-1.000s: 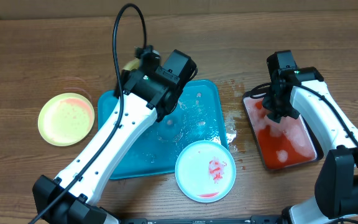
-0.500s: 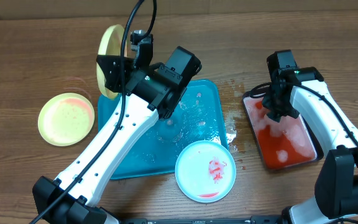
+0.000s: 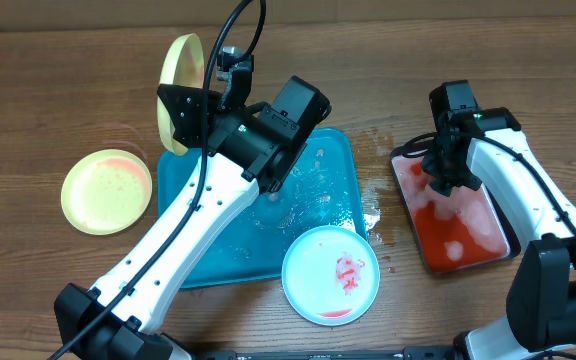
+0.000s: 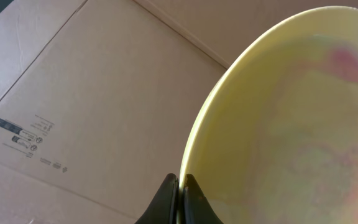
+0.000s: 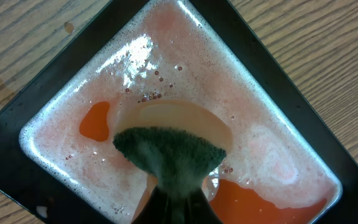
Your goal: Clean dirty plates on tray and stack at the side
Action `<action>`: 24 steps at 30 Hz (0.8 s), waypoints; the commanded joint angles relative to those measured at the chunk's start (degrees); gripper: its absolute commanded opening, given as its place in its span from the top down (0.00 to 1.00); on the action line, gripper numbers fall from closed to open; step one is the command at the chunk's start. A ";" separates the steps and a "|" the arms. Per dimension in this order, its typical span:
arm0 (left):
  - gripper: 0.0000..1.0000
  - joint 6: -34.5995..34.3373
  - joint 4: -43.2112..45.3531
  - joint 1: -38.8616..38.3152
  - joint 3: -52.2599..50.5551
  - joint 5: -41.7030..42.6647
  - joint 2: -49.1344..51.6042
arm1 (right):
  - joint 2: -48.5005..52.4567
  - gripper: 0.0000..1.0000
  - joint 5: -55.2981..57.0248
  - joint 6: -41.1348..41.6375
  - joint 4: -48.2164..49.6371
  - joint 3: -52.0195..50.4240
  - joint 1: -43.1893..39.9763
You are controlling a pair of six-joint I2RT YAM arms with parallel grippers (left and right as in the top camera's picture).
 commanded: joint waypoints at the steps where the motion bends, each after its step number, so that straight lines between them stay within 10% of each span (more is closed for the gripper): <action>1: 0.96 0.07 0.31 -0.50 1.40 -2.36 -0.24 | -0.37 0.96 0.42 -0.09 0.20 -0.04 -0.22; 19: 0.96 -0.39 0.39 -1.03 1.40 0.37 -0.24 | -0.37 0.96 0.44 -0.09 0.17 -0.04 -0.24; 22: 0.96 -0.35 0.22 -1.07 1.40 17.55 -0.24 | -0.37 0.96 0.42 -0.09 0.42 -0.04 -0.24; 24: 0.96 3.87 0.31 -1.25 1.40 43.78 -0.24 | -0.37 0.96 0.42 -0.09 0.52 -0.04 -0.24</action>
